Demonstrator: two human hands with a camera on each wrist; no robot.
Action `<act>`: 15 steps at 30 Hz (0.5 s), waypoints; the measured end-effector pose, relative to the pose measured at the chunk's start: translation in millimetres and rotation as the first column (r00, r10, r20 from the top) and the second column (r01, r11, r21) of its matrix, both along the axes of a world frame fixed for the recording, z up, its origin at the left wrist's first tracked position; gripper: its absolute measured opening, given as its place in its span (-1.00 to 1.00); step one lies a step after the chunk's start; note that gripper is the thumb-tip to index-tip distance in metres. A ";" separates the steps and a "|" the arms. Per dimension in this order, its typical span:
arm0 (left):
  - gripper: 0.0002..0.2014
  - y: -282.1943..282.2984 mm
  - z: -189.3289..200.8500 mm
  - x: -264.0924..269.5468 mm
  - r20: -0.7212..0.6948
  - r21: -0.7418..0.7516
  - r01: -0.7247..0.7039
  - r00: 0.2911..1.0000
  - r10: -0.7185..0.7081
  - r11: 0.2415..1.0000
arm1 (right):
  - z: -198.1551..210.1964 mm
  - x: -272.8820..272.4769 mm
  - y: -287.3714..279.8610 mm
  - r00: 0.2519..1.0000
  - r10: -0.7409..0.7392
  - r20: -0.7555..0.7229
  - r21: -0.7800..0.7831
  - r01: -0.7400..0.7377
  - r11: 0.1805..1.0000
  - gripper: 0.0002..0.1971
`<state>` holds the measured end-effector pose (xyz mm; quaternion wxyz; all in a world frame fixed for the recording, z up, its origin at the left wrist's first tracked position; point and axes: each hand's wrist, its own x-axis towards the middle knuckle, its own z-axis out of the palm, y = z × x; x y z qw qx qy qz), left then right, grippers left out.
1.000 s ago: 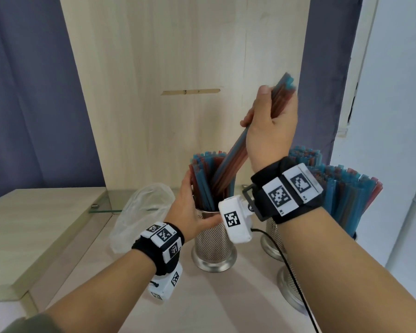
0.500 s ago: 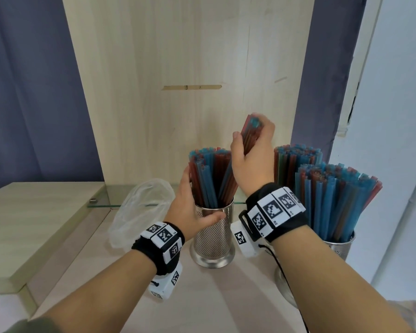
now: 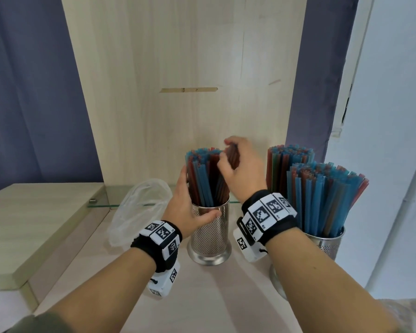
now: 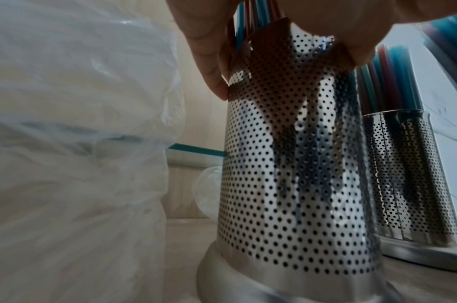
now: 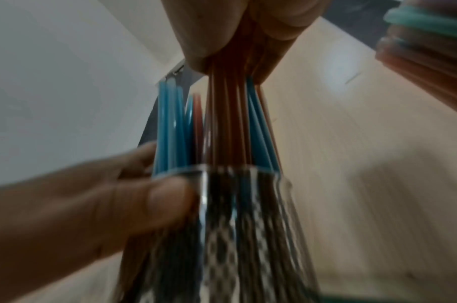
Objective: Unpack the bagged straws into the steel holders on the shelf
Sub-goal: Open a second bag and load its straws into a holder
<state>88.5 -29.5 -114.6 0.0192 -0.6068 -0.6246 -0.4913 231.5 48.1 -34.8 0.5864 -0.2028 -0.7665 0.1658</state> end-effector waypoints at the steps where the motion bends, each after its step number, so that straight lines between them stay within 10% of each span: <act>1: 0.29 -0.1 -0.5 0.2 -0.002 -0.002 0.003 1.000 -0.003 1.000 | -6.4 -1.0 -0.1 0.998 -0.010 0.065 0.020 0.008 1.000 -0.72; 6: 0.27 -0.5 -0.2 1.1 -0.004 -0.011 0.005 1.000 -0.005 1.000 | -28.2 0.8 4.3 0.971 -0.134 0.197 0.129 0.110 0.986 -0.64; 15: 0.24 -1.2 -0.3 -0.9 -0.015 -0.015 0.038 0.999 -0.038 0.999 | -25.9 10.7 -9.3 0.944 0.106 0.312 -0.119 -0.071 0.990 -0.16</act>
